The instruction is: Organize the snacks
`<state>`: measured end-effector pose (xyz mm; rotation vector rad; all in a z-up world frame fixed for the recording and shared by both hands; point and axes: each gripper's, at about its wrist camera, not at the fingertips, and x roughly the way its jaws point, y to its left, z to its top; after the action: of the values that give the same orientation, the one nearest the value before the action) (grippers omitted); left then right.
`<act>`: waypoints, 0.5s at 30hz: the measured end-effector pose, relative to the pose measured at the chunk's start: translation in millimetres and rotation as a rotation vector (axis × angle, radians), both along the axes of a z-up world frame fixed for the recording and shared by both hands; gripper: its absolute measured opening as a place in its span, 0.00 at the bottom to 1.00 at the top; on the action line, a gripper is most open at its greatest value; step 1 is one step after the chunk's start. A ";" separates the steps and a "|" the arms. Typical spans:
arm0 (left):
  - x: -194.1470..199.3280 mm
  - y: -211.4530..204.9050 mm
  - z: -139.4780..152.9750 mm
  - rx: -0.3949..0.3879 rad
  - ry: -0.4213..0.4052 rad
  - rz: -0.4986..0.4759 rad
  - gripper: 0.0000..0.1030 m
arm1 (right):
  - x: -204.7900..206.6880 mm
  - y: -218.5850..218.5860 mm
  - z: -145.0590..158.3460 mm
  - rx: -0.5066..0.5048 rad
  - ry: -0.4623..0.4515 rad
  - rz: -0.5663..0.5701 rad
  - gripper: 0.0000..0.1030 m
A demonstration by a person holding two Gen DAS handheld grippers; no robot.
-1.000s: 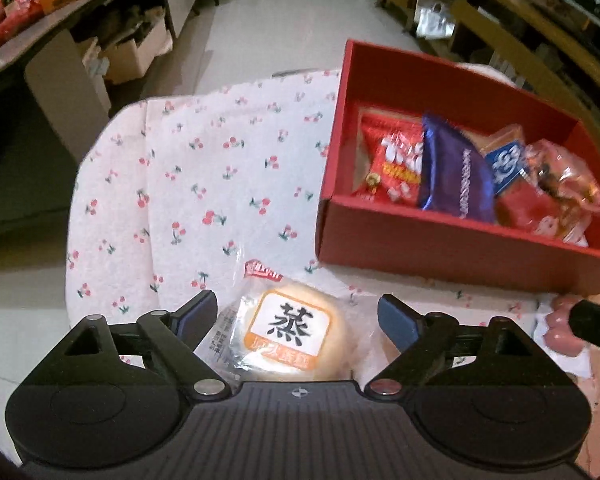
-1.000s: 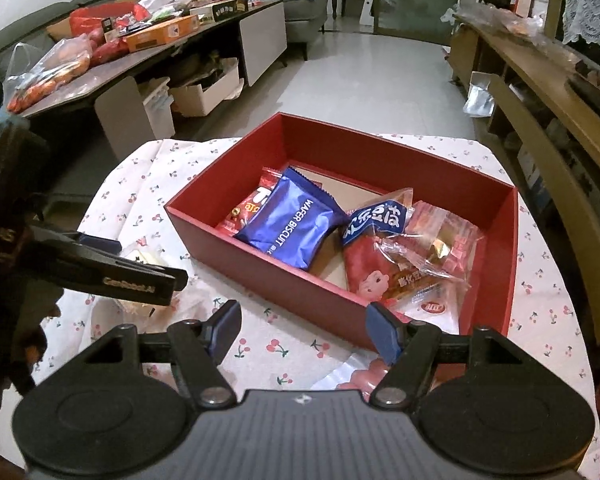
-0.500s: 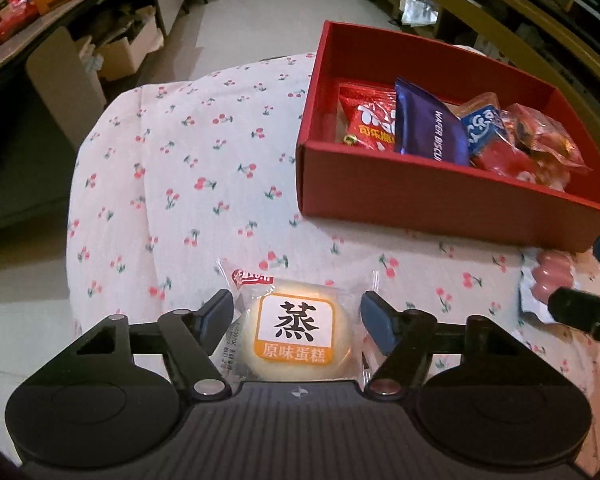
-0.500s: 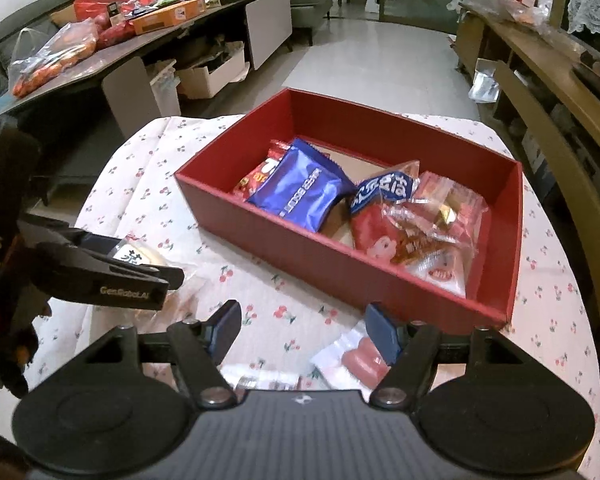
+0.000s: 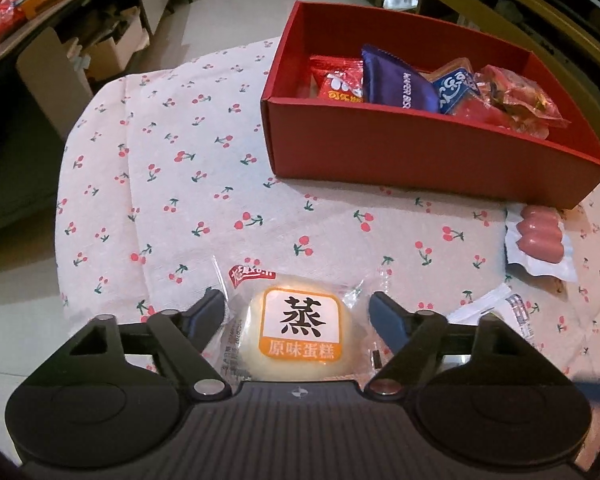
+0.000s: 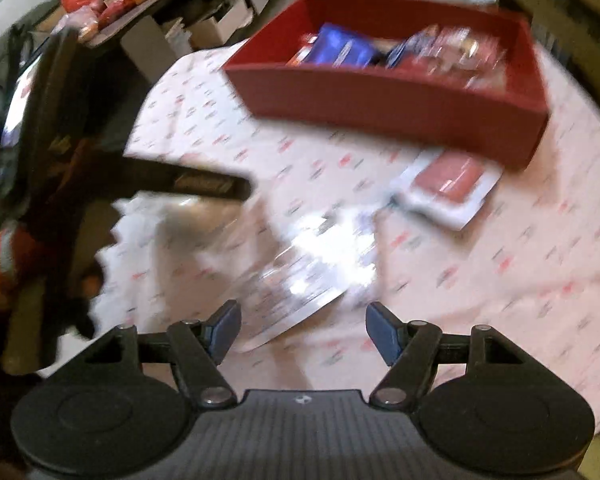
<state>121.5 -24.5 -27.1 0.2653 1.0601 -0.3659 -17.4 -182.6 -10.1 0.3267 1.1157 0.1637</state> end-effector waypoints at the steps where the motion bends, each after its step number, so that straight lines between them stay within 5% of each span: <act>1: -0.8 0.9 0.7 -0.008 0.003 0.000 0.78 | -0.3 5.2 -1.9 0.026 0.014 0.009 0.72; 6: -0.9 6.0 2.2 -0.044 0.029 0.009 0.78 | 13.5 21.6 -15.1 0.043 0.046 0.029 0.72; 15: -5.4 12.1 1.7 -0.070 0.045 0.009 0.81 | 45.2 -16.9 -22.7 -0.070 0.040 -0.120 0.71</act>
<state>116.1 -12.4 -25.4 0.1907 1.0905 -0.4016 27.8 -199.5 -32.8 0.3344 1.1348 0.0116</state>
